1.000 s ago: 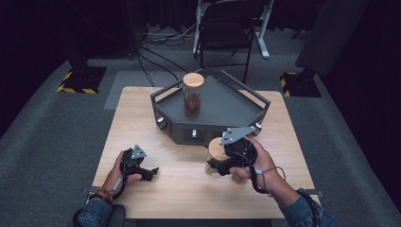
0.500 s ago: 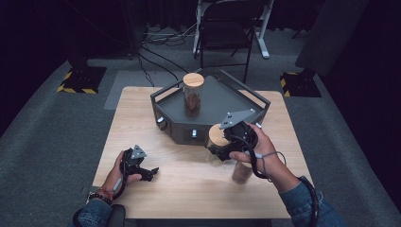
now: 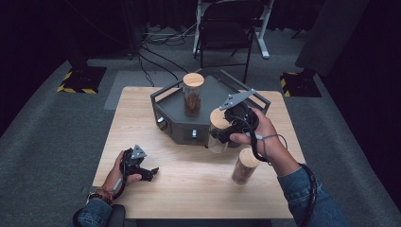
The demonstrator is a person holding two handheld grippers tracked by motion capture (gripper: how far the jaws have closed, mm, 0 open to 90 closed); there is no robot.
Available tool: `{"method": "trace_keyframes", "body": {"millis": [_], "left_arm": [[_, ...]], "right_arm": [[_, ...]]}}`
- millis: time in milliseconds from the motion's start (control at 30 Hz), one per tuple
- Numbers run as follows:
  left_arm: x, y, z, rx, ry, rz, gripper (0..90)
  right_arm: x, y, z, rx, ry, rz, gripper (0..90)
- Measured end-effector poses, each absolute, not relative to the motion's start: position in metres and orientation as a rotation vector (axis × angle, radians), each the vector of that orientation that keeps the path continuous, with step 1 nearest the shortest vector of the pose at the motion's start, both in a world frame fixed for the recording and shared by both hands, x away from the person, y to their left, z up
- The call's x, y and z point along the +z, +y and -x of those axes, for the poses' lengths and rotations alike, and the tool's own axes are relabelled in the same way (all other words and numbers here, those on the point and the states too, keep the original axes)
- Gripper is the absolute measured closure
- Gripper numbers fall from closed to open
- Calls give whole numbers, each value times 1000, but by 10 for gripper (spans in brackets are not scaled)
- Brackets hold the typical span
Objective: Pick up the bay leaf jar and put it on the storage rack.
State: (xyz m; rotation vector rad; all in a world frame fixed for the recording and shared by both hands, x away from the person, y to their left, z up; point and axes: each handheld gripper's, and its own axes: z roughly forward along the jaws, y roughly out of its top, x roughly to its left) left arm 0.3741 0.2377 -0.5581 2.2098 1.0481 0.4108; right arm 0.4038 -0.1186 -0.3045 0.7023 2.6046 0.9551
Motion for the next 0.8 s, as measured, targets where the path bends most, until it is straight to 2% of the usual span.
{"method": "trace_keyframes", "body": {"millis": [400,800], "left_arm": [[-558,238,-374,409,1043,-2213,0],[-558,238,-374,409,1043,-2212,0]], "right_arm": [[-286,-120,-442,950,2572,-785,250],[-287,-124,-479,951,2520,-902,250]]}}
